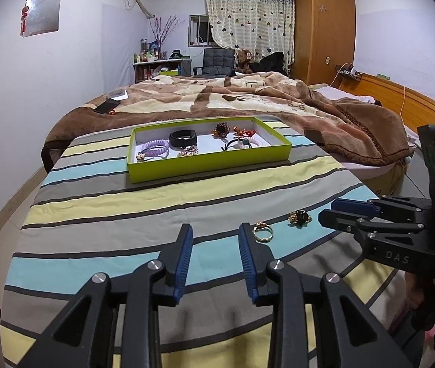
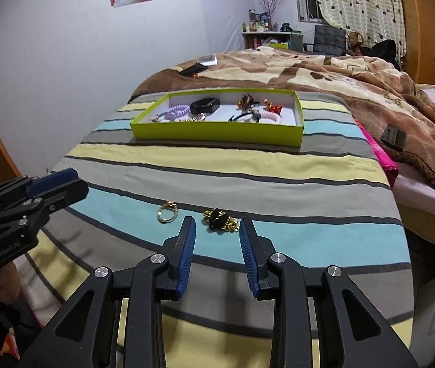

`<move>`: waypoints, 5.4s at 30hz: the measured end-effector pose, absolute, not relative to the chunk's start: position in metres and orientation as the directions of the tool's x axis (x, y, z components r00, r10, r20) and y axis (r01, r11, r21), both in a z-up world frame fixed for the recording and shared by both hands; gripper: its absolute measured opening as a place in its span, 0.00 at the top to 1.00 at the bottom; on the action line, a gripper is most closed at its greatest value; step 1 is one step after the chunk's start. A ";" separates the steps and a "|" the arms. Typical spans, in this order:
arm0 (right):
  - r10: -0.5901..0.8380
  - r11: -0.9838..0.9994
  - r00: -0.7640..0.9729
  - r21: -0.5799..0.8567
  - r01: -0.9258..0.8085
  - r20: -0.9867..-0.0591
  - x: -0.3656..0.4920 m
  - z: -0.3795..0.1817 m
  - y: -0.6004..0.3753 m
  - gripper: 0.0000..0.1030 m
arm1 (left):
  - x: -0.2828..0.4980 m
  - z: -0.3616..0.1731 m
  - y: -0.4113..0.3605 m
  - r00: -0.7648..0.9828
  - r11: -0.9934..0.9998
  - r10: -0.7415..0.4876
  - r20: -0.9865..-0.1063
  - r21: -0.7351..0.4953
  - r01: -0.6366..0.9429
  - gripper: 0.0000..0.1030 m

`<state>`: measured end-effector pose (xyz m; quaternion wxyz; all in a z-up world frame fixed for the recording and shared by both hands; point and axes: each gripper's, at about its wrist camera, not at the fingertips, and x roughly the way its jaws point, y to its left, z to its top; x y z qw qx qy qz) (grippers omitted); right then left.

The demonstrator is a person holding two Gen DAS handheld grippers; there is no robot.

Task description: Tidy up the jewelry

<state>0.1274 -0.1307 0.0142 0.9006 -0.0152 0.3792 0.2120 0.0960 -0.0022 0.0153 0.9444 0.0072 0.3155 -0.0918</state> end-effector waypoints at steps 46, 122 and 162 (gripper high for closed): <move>0.350 0.913 0.566 0.135 -0.385 -0.746 0.144 0.004 -0.144 0.79 | 0.145 -0.020 -0.054 0.604 0.950 -0.260 -0.753 -0.088 0.300 0.63; 0.408 0.886 0.569 0.160 -0.435 -0.713 0.313 0.028 -0.078 0.79 | 0.281 0.003 0.028 0.697 0.979 -0.181 -0.693 -0.064 0.192 0.77; 0.395 0.897 0.577 0.166 -0.409 -0.715 0.298 0.026 -0.076 0.68 | 0.266 0.008 0.038 0.703 0.987 -0.151 -0.695 -0.067 0.146 0.71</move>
